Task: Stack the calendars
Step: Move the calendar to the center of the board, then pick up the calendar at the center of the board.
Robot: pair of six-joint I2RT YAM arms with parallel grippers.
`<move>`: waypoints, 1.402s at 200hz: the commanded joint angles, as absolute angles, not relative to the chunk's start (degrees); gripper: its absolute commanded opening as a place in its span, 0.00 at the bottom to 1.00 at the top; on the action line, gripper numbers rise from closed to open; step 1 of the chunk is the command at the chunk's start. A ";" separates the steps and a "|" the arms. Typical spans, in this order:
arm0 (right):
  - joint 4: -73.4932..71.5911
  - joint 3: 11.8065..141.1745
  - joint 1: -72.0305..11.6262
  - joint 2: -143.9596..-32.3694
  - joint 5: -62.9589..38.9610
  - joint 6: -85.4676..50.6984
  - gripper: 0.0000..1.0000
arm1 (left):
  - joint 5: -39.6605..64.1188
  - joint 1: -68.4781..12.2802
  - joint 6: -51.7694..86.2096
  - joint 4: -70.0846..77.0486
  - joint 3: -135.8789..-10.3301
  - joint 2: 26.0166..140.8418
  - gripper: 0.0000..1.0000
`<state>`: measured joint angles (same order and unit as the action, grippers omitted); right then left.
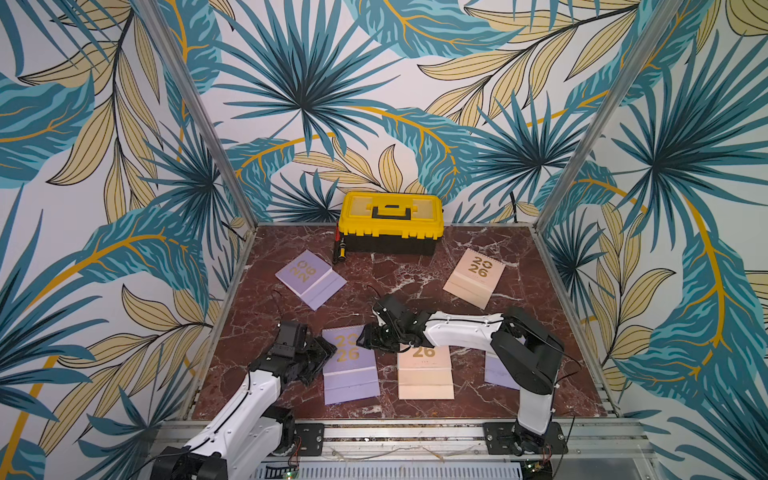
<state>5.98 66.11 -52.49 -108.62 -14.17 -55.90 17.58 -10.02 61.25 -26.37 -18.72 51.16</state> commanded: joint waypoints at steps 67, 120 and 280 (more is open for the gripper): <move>7.85 62.19 -52.47 -106.55 -12.20 -57.95 0.57 | 13.90 -9.40 61.46 -28.56 -15.67 48.94 0.55; 1.84 59.59 -52.39 -108.77 -16.13 -61.62 0.57 | 14.87 -9.32 61.96 -27.61 -14.53 48.88 0.44; -30.81 49.55 -50.54 -109.78 -28.07 -68.90 0.53 | 15.57 -8.20 62.73 -27.76 -8.71 45.92 0.32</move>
<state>-23.46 49.91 -49.65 -108.47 -23.33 -67.96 15.66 -8.73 63.09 -21.82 -11.62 44.12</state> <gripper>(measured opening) 0.536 0.315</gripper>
